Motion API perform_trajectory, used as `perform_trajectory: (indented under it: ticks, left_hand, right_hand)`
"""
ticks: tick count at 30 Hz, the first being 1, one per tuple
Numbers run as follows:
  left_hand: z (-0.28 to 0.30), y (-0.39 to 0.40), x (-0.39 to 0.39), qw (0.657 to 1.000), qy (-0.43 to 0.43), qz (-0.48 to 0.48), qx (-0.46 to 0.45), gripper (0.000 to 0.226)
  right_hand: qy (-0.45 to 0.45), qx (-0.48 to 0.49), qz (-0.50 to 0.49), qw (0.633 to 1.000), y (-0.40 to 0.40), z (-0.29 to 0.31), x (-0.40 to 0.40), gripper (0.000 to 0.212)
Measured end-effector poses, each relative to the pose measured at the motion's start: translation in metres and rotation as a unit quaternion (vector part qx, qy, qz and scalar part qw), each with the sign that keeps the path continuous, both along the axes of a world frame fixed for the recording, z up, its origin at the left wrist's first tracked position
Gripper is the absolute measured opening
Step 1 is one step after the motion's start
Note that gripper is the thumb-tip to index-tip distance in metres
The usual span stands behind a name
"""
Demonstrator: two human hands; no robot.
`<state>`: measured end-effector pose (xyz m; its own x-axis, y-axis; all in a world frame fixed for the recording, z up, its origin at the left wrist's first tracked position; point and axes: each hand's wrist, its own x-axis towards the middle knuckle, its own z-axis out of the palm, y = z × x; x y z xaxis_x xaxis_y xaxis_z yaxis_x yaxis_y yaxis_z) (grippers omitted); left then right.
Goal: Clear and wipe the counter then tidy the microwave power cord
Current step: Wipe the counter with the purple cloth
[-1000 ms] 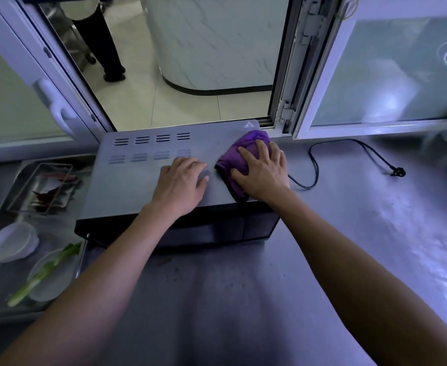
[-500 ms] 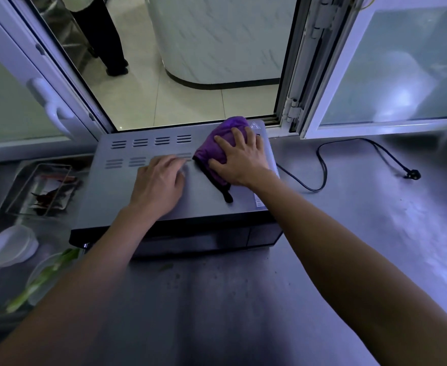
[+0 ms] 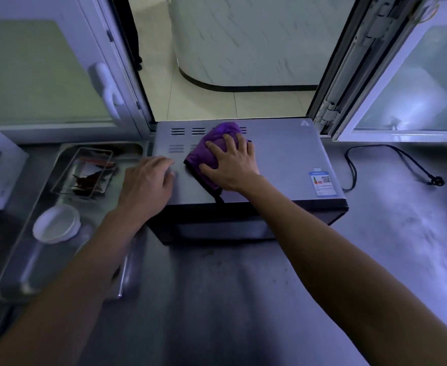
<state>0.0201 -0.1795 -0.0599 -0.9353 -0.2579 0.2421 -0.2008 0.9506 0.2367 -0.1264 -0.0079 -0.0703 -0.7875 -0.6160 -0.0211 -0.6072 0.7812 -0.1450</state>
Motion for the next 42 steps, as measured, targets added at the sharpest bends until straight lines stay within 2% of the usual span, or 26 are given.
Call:
perform_trajectory:
  ticks: [9, 13, 20, 30, 37, 40, 42]
  left_hand:
    - [-0.005, -0.053, 0.052, 0.999, -0.011, -0.015, 0.035, 0.042]
    - [-0.002, -0.062, 0.059, 0.998, 0.005, -0.005, 0.064, 0.033]
    - [0.004, -0.046, 0.046, 0.995, 0.027, -0.061, 0.076, 0.03]
    - [-0.005, 0.034, 0.028, 0.985, 0.03, -0.171, 0.018, 0.027]
    - [-0.005, 0.105, 0.01, 0.972, -0.002, -0.235, -0.004, 0.037]
    - [-0.004, 0.131, -0.007, 0.966, -0.016, -0.259, -0.022, 0.037]
    - [-0.005, 0.145, -0.019, 0.962, -0.023, -0.269, -0.031, 0.034]
  right_hand:
    - [0.013, -0.005, 0.008, 1.0, -0.068, 0.002, 0.057, 0.074]
    - [0.035, -0.026, 0.02, 0.999, -0.069, 0.001, 0.086, 0.07]
    - [0.064, -0.065, 0.001, 0.996, -0.016, -0.002, 0.122, 0.062]
    - [0.16, -0.13, -0.121, 0.971, 0.109, -0.023, 0.121, 0.052]
    - [0.211, -0.246, -0.227, 0.918, 0.182, -0.057, 0.106, 0.044]
    - [0.213, -0.338, -0.3, 0.866, 0.199, -0.07, 0.095, 0.044]
    - [0.178, -0.399, -0.346, 0.83, 0.202, -0.076, 0.089, 0.049]
